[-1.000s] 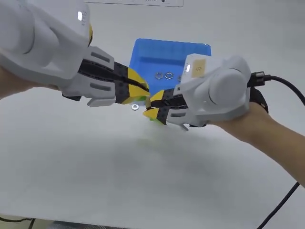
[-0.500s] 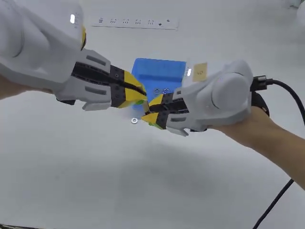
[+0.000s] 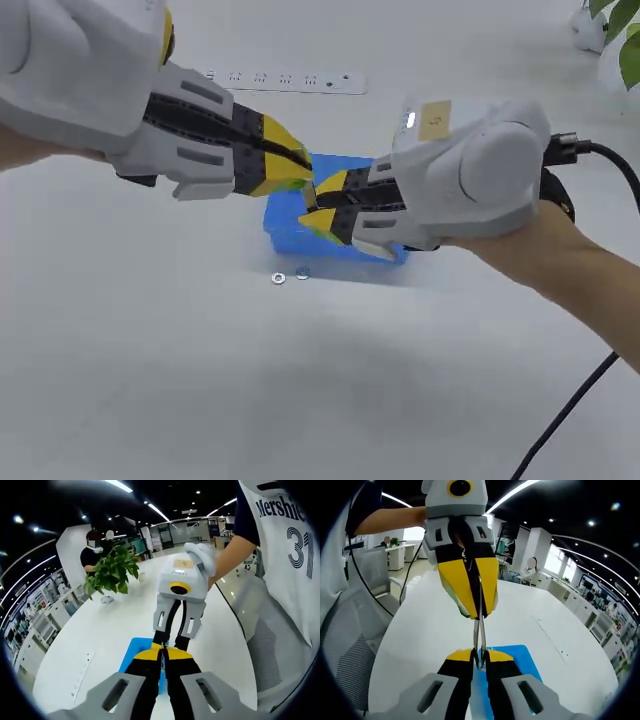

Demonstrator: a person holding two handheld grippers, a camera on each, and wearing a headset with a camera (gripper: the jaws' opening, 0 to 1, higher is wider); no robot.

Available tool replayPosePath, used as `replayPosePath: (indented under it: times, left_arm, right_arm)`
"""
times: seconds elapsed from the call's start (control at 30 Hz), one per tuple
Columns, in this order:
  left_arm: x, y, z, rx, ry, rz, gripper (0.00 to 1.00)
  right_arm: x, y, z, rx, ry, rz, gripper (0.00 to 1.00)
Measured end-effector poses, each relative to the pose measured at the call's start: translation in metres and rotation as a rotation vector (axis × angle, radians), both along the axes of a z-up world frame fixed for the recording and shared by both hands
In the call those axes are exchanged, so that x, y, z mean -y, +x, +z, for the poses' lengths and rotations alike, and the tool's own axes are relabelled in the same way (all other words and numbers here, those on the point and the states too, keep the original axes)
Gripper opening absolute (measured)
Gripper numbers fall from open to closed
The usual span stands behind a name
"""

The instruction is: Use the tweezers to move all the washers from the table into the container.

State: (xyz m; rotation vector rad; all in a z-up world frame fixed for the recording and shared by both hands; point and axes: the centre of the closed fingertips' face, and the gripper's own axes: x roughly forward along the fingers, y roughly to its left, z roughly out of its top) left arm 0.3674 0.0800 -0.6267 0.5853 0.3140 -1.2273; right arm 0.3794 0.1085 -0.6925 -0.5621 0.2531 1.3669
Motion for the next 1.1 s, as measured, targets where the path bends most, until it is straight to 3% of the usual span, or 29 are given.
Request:
replayPosePath:
  times: [0.33,0.5,0.77,1.1]
  left_arm:
    - [-0.003,0.033,-0.010,-0.003,-0.004,-0.006,0.06]
    - [-0.006,0.050,-0.025,-0.008,0.011,0.015,0.06]
    - [0.000,0.062,-0.049,-0.044,0.029,0.008,0.06]
    - [0.000,0.073,-0.068,-0.074,0.043,-0.004,0.06]
  right_arm:
    - [-0.001,0.029,-0.009,-0.001,-0.018,-0.015,0.10]
    - [0.001,0.044,-0.019,-0.027,-0.013,-0.039,0.10]
    - [0.005,0.059,-0.048,-0.052,-0.051,-0.045,0.10]
    - [0.006,0.067,-0.066,-0.098,-0.062,-0.062,0.10]
